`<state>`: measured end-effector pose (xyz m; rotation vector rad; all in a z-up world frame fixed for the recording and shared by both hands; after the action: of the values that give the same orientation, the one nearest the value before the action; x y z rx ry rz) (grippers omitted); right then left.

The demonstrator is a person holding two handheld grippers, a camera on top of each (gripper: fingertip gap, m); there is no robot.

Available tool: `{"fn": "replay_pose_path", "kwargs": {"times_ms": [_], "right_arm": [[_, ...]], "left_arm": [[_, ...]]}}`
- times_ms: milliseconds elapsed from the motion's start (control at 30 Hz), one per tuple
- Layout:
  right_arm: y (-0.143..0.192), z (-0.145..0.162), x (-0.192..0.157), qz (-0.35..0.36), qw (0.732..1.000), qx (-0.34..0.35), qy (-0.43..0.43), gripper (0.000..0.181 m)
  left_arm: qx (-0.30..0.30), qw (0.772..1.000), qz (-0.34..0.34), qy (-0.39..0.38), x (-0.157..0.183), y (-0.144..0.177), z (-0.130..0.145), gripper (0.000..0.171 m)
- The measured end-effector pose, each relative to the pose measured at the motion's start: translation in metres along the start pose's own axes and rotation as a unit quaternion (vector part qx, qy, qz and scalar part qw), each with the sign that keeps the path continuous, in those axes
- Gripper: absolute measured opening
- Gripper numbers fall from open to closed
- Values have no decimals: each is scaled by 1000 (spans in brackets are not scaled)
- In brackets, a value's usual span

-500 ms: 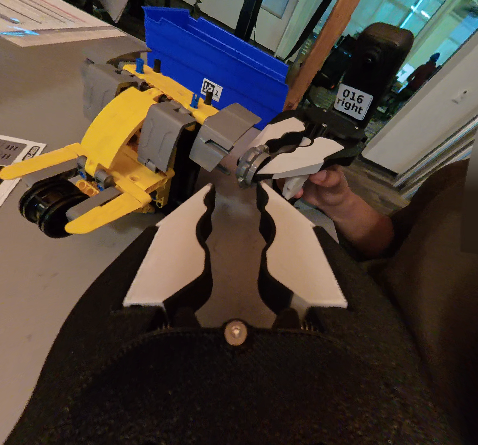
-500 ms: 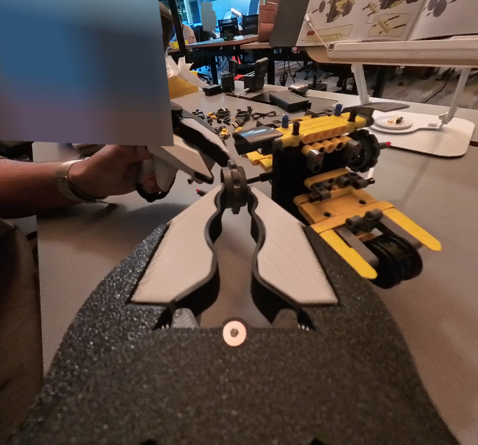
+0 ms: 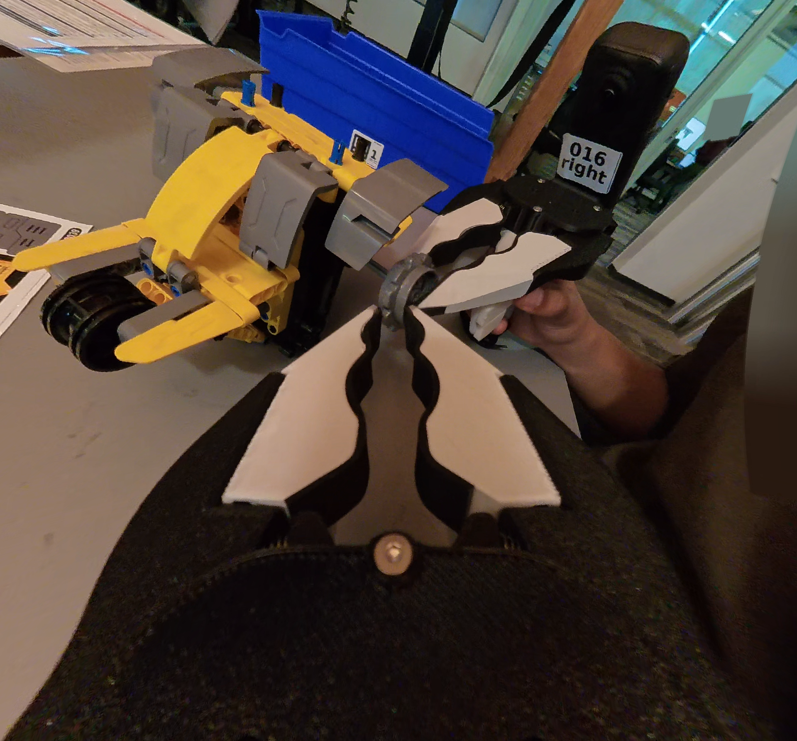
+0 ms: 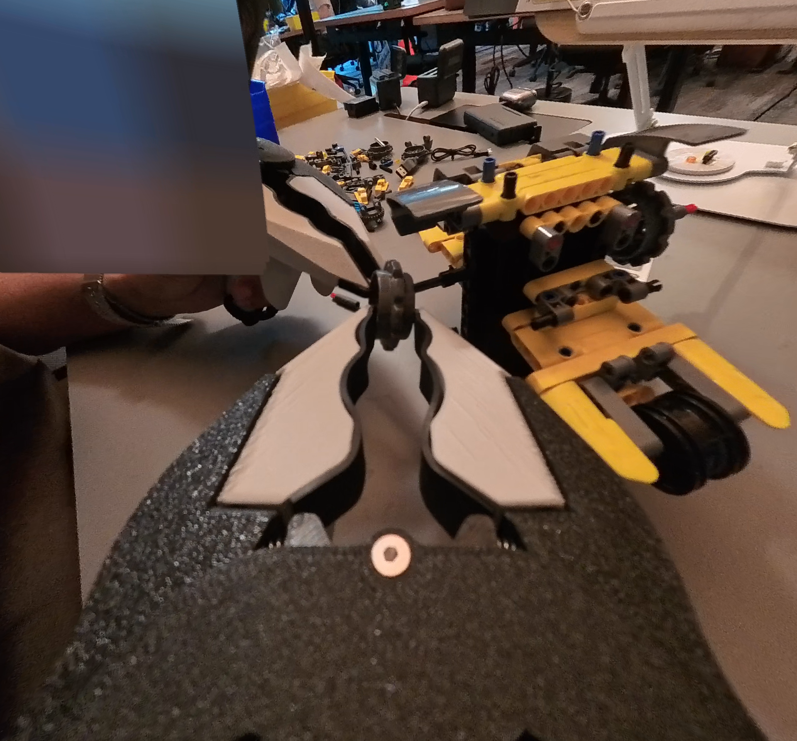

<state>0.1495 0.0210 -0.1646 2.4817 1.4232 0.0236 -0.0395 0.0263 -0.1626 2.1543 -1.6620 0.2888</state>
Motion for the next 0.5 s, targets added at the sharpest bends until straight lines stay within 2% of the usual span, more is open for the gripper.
{"fn": "replay_pose_path", "kwargs": {"times_ms": [500], "right_arm": [[10, -1, 5, 6, 999, 39, -19, 14]], "left_arm": [[23, 999, -18, -14, -3, 0, -2, 8]]}}
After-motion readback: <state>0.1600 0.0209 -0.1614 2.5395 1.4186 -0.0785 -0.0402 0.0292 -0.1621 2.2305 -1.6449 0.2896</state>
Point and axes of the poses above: each gripper's, where its closed fingertips meet, y back along the fingers, z out of its underside, x = y × z across the jaws, the point moved 10 cm from there along y, back along the fingers, and after that the axes turned 5 degrees about z, right-handed, at the moved point
